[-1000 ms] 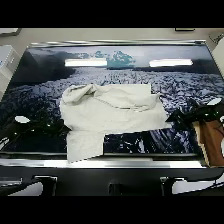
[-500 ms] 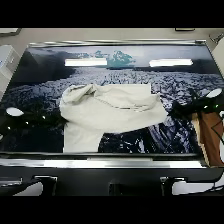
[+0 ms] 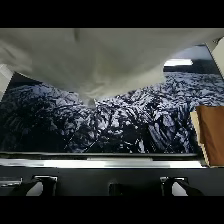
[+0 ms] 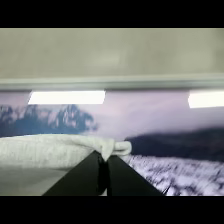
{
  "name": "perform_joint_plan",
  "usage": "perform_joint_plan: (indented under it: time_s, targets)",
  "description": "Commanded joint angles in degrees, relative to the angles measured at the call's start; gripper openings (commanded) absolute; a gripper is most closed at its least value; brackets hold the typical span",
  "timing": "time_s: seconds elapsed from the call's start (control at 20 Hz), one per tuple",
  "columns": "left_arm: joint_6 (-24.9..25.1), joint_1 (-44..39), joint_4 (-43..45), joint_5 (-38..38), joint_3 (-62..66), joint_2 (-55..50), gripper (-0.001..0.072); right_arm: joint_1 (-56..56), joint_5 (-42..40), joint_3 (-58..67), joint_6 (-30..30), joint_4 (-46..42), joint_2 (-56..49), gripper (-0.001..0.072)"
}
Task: Fold the clothes and pants, and hang the long-sleeved shirts on hangers.
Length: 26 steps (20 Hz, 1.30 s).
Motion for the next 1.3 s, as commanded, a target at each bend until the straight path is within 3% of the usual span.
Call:
perform_joint_plan:
  time_s: [0.0,0.25,0.5,0.6,0.75,0.85,0.95,1.05,1.25]
  targets:
    - [-4.7,0.2,7.5,1.3,9.2,8.6,0.0025,0.0,-2.2,4.4,3.4,-4.4,12.7,0.0043]
    - [-5.7,0.2,13.0,5.1,7.8,15.9,0.0024,0.0,-3.6,4.4,8.9,-10.5,20.9,0.0043]
    - [-8.5,0.2,13.7,4.8,7.8,14.5,0.0024,0.0,-3.8,4.4,10.7,-11.2,19.8,0.0043]
    - [-9.0,0.2,13.8,-2.5,7.5,11.2,0.0024,0.0,2.4,4.4,11.0,-11.2,16.5,0.0042]
    - [-12.8,-0.3,12.9,-19.0,-1.9,4.5,0.0024,0.0,25.0,-0.2,10.9,-9.6,6.6,0.0040]
    - [-12.5,-3.1,13.0,-19.4,-17.4,1.4,0.0024,2.6,29.4,-12.1,12.0,-10.3,0.5,0.0040]
    - [-12.5,-6.9,13.0,-10.1,-35.4,-0.5,0.0025,8.7,23.5,-26.3,12.0,-16.4,-4.1,0.0040]
    - [-12.5,-9.3,13.0,0.8,-48.2,-4.8,0.0025,13.7,11.4,-36.8,16.0,-21.6,-10.5,0.0040]
    - [-12.5,-9.7,12.8,12.9,-49.0,-21.5,0.0026,14.9,-6.2,-35.0,20.2,-17.6,-25.8,0.0041]
